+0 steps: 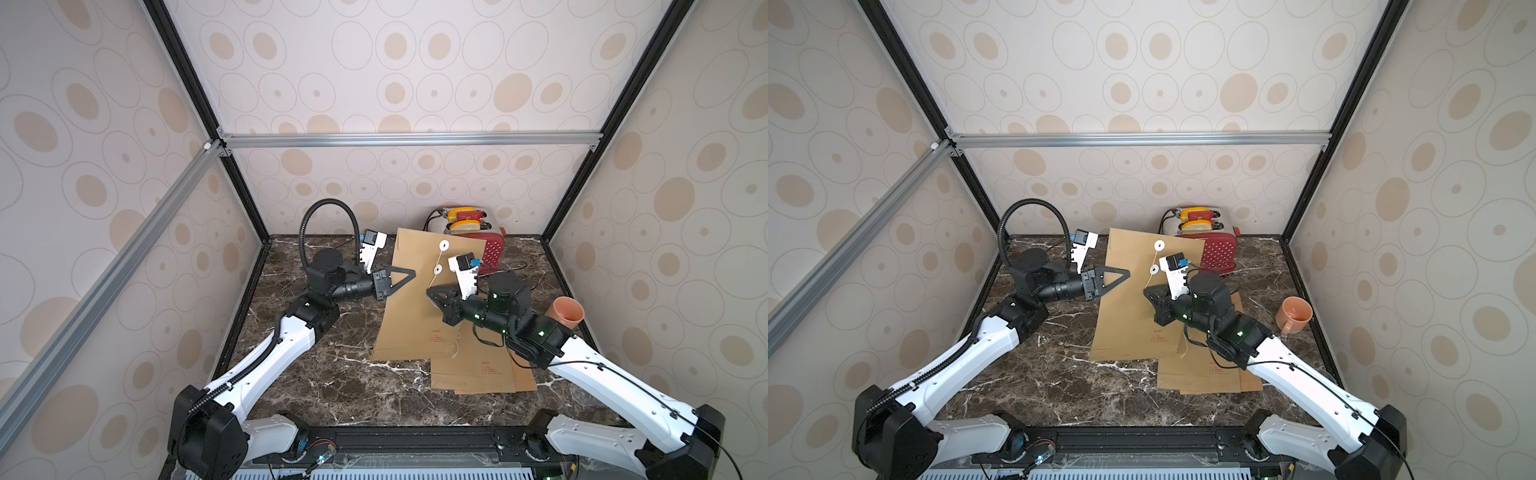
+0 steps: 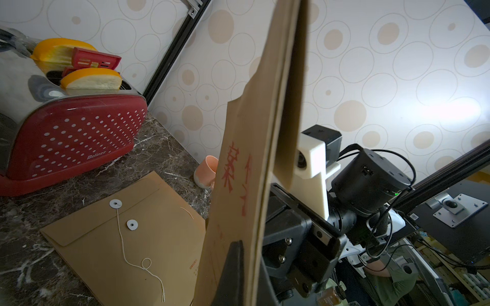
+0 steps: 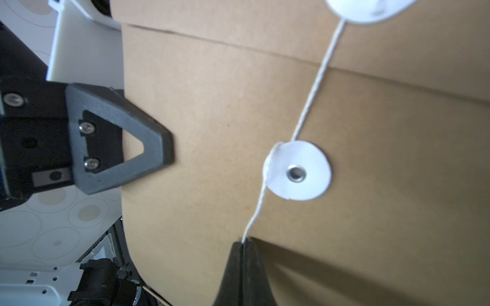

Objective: Close the mouth of the file bag
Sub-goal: Close the file bag.

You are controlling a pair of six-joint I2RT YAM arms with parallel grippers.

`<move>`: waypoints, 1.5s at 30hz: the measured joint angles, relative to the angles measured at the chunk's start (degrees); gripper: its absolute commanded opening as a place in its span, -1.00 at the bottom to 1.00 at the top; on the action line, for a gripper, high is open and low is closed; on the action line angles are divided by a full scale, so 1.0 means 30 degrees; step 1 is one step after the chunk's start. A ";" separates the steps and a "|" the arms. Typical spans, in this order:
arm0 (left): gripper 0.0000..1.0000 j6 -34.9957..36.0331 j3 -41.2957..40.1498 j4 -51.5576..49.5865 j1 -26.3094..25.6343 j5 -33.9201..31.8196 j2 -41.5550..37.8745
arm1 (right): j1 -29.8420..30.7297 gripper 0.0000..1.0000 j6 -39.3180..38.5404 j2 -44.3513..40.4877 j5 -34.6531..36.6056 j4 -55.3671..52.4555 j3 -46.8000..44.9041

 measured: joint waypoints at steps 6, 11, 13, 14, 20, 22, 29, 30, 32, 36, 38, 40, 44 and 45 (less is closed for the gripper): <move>-1.00 -0.0007 -0.0066 -0.0022 0.0007 0.0007 -0.0117 | 0.0000 -1.00 0.0561 0.0568 -0.0940 0.1450 -0.0627; -1.00 -0.0015 -0.0102 -0.0022 0.0007 -0.0007 -0.0117 | 0.0087 -1.00 0.0692 0.0743 -0.1209 0.1982 -0.0656; -1.00 -0.0015 -0.0102 -0.0036 0.0007 0.0000 -0.0117 | 0.0197 -1.00 0.0692 0.0780 -0.1224 0.2084 -0.0656; -1.00 -0.0007 -0.0102 -0.0044 0.0007 -0.0036 -0.0117 | 0.0270 -1.00 0.0685 0.0787 -0.1290 0.2055 -0.0648; -1.00 0.0109 -0.0102 -0.0648 0.0015 -0.0109 -0.0109 | 0.0576 -1.00 0.0678 0.0845 -0.1421 0.1887 -0.0648; -1.00 0.0117 -0.0102 -0.0736 0.0015 -0.0109 -0.0109 | 0.0612 -1.00 0.0670 0.0845 -0.1435 0.1880 -0.0648; -1.00 0.0073 -0.0102 -0.0517 0.0015 -0.0073 -0.0109 | 0.0641 -1.00 0.0459 0.0474 -0.0583 0.1435 -0.1020; -1.00 0.0073 -0.0102 -0.0466 0.0015 -0.0044 -0.0109 | 0.0554 -1.00 0.0466 0.0160 -0.0379 0.1348 -0.1311; -1.00 0.0066 -0.0102 -0.0444 0.0015 0.0000 -0.0109 | 0.0226 -1.00 0.0474 -0.0481 -0.0146 0.1071 -0.1814; -1.00 0.0000 -0.0102 -0.0182 0.0015 0.0044 -0.0109 | -0.1020 -1.00 0.0546 -0.1428 -0.0138 0.0306 -0.2186; -1.00 -0.0036 -0.0102 0.0000 0.0015 0.0087 -0.0109 | -0.1756 -1.00 0.0554 -0.1734 -0.0160 -0.0095 -0.2193; -1.00 -0.0058 -0.0102 0.0015 0.0007 0.0146 -0.0109 | -0.2361 -1.00 0.0539 -0.1931 -0.0255 -0.0452 -0.2193; -1.00 -0.0073 -0.0131 0.0000 0.0007 0.0313 -0.0109 | -0.3147 -1.00 0.0328 -0.2120 -0.0517 -0.1217 -0.1996; -1.00 -0.0073 -0.0138 0.0000 0.0007 0.0364 -0.0102 | -0.3322 -1.00 0.0219 -0.2127 -0.0612 -0.1515 -0.1821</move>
